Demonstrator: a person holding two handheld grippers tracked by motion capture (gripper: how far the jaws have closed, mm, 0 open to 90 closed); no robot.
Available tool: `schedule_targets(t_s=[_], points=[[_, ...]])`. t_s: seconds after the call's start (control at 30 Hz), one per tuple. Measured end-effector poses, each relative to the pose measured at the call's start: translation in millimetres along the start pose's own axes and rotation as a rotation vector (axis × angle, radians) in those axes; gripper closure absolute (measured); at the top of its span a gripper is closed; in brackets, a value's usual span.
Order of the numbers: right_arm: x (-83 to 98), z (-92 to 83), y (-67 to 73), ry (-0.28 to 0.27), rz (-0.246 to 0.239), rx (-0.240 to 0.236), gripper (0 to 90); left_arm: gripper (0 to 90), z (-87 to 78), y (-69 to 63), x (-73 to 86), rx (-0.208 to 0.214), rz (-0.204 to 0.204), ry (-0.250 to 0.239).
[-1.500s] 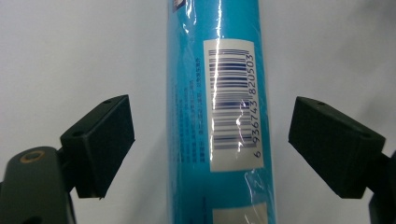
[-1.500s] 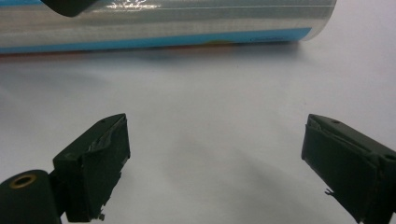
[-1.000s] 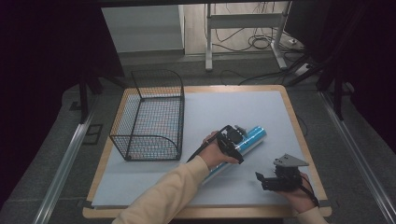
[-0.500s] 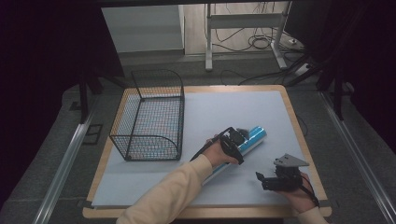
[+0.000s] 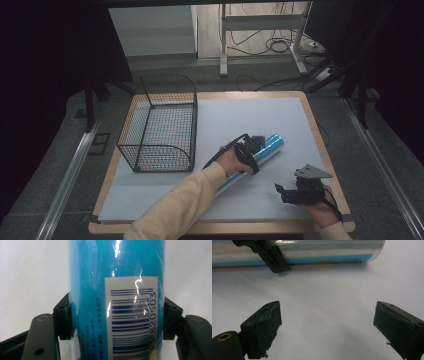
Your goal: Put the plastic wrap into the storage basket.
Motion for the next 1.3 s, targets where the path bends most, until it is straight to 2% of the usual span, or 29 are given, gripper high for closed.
schedule_targets(t_s=[0.23,0.4,0.9,1.13,1.2,1.23,1.3], points=[[-0.3,-0.2,-0.2,-0.002,0.001,0.001,8.0,31.6,-12.3,8.1,3.8,-0.003,0.003,-0.012],[-0.3,-0.3,-0.4,-0.002,0.000,0.004,7.9,31.6,-22.9,12.2,4.6,0.002,0.001,-0.040],[-0.2,-0.7,-0.9,-0.003,0.003,0.006,8.0,31.6,-44.0,17.1,7.7,-0.007,0.004,-0.092],[-0.2,-0.6,-0.7,-0.002,0.003,0.007,8.0,31.6,-49.7,23.7,9.7,-0.021,-0.012,-0.102],[-0.2,-0.6,-0.7,-0.001,0.002,0.007,8.0,31.6,-51.7,26.0,9.7,-0.030,-0.025,-0.123],[-0.2,-0.6,-0.8,-0.001,0.003,0.007,8.0,31.6,-54.3,28.5,9.6,-0.032,-0.044,-0.135],[-0.1,-0.6,-0.9,-0.001,0.002,0.007,8.0,31.7,-55.8,30.2,9.9,-0.035,-0.044,-0.138]])
Point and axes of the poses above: each handheld gripper's, and its own axes: z roughly forward along the jaws, x roughly out of its underside, y roughly to its left, the point moved 6 cm from there along z, roughly forward along the jaws, and after that the axes turned 4 degrees about -x, right-handed, at the moved point
